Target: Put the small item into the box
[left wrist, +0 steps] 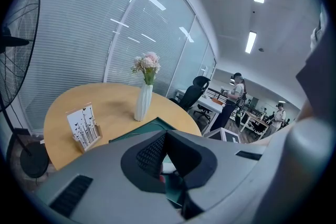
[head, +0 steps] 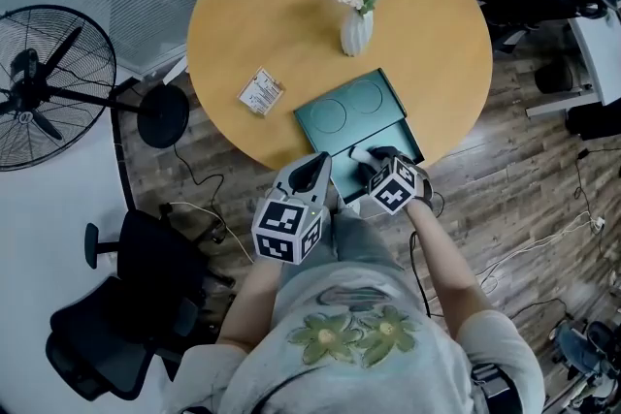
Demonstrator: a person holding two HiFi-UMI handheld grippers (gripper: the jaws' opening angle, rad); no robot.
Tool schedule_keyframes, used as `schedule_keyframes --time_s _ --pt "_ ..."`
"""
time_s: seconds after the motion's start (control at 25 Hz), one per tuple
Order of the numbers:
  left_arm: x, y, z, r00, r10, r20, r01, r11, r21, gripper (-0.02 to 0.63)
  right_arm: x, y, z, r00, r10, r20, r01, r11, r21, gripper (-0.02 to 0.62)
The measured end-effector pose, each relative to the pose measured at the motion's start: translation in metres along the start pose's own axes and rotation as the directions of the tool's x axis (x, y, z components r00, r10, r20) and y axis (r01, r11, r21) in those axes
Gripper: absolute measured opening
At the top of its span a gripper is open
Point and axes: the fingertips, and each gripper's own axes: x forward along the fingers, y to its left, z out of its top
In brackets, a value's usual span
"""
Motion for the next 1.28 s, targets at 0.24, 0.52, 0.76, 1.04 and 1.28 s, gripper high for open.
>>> schedule_keyframes --time_s 0.24,0.52,0.76,1.04,1.28 --pt "-0.003 0.003 -0.002 1.000 0.000 -0.002 0.000 1.000 -0.003 0.002 0.005 0.004 -0.002 1.000 0.005 -0.031 -0.006 1.000 -0.025 0.137" --pt "-0.003 0.004 -0.004 1.000 0.002 -0.003 -0.002 1.000 -0.004 0.002 0.011 0.002 -0.005 0.999 -0.002 -0.053 -0.001 0.999 -0.053 0.140" --pt "-0.007 0.003 -0.003 1.000 0.003 -0.004 -0.003 1.000 -0.006 0.002 0.010 0.004 -0.005 0.998 0.006 -0.058 -0.009 0.999 -0.051 0.144" --pt "-0.007 0.004 -0.005 1.000 0.001 -0.005 -0.001 1.000 -0.003 0.002 0.012 0.006 -0.009 0.998 0.016 -0.065 -0.019 0.999 -0.039 0.206" --pt "-0.005 0.001 -0.003 1.000 -0.003 -0.002 0.003 1.000 0.000 0.002 -0.003 0.001 0.002 1.000 -0.005 0.001 0.005 1.000 -0.002 0.206"
